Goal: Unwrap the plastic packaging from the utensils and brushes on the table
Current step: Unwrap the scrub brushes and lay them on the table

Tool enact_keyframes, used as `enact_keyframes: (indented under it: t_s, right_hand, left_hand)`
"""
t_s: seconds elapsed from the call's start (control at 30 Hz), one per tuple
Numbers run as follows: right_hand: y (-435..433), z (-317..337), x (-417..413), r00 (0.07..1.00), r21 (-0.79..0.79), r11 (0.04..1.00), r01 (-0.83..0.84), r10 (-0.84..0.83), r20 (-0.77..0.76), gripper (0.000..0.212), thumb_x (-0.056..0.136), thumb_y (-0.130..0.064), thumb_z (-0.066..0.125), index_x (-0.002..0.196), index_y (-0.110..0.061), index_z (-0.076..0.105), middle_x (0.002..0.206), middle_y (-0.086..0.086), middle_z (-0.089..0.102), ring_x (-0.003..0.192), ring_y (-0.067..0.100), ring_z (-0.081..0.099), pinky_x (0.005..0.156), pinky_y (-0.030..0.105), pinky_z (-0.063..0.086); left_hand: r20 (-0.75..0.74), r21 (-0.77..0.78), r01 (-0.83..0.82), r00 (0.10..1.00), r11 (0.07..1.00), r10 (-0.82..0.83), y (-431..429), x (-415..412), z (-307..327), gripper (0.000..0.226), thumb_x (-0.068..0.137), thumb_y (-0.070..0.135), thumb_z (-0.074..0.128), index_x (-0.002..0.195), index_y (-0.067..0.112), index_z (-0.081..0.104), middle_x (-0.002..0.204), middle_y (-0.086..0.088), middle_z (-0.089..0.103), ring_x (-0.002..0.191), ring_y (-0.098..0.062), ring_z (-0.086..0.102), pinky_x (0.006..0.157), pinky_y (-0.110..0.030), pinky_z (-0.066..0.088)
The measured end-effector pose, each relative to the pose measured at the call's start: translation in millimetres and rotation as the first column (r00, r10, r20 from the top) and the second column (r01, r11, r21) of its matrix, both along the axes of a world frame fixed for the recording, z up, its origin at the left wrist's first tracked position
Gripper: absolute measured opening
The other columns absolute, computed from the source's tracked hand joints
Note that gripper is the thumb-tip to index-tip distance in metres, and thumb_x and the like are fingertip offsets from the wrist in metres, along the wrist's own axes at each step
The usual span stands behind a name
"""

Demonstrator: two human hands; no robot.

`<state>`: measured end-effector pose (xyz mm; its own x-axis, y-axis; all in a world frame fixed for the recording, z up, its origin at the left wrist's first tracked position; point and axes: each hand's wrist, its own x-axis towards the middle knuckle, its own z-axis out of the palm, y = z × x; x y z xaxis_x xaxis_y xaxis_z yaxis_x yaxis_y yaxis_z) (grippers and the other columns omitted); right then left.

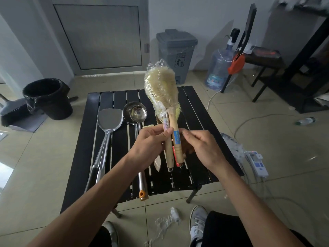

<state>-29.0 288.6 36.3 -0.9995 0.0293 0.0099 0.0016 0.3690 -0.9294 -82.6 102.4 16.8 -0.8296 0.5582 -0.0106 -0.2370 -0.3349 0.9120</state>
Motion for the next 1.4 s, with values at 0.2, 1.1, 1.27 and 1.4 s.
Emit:
enact_keyframes:
  t_s: [0.2, 1.1, 1.27, 1.4]
  right_hand:
    - [-2, -5, -7, 0.946, 0.182, 0.950, 0.255, -0.206, -0.251, 0.016, 0.101, -0.028, 0.064, 0.094, -0.016, 0.072, 0.079, -0.009, 0.073, 0.075, 0.005, 0.071, 0.068, 0.026, 0.060]
    - [-18, 9, -15, 0.817, 0.189, 0.879, 0.438, -0.301, -0.492, 0.012, 0.093, -0.018, 0.076, 0.102, -0.010, 0.074, 0.087, -0.005, 0.073, 0.076, -0.001, 0.068, 0.065, 0.008, 0.051]
    - [-17, 10, -15, 0.834, 0.176, 0.890, 0.420, -0.302, -0.462, 0.010, 0.088, -0.015, 0.077, 0.098, -0.014, 0.074, 0.080, -0.014, 0.068, 0.076, -0.006, 0.067, 0.065, 0.004, 0.049]
    - [-15, 12, -16, 0.851, 0.149, 0.909, 0.390, -0.294, -0.435, 0.010, 0.085, -0.014, 0.078, 0.093, -0.018, 0.073, 0.077, -0.021, 0.066, 0.078, -0.009, 0.065, 0.064, 0.005, 0.048]
  left_hand:
    - [-0.014, -0.111, -0.061, 0.998, 0.992, 0.060, 1, 2, -2, 0.032, 0.107, 0.005, 0.053, 0.134, -0.011, 0.059, 0.128, -0.036, 0.065, 0.121, -0.049, 0.065, 0.102, -0.057, 0.055]
    - [-0.119, -0.297, -0.118, 0.989, 0.948, 0.086, 11, 15, -5, 0.024, 0.104, 0.013, 0.063, 0.125, 0.006, 0.054, 0.097, -0.009, 0.079, 0.087, -0.018, 0.077, 0.074, -0.028, 0.060]
    - [-0.137, -0.330, -0.166, 0.982, 0.929, 0.127, 12, 16, -4, 0.021, 0.103, 0.016, 0.063, 0.118, 0.007, 0.052, 0.097, -0.011, 0.076, 0.083, -0.015, 0.076, 0.072, -0.028, 0.057]
    - [-0.140, -0.343, -0.214, 0.974, 0.914, 0.175, 12, 14, -4, 0.017, 0.103, 0.015, 0.064, 0.112, 0.007, 0.052, 0.101, -0.018, 0.073, 0.077, -0.012, 0.075, 0.064, -0.020, 0.057]
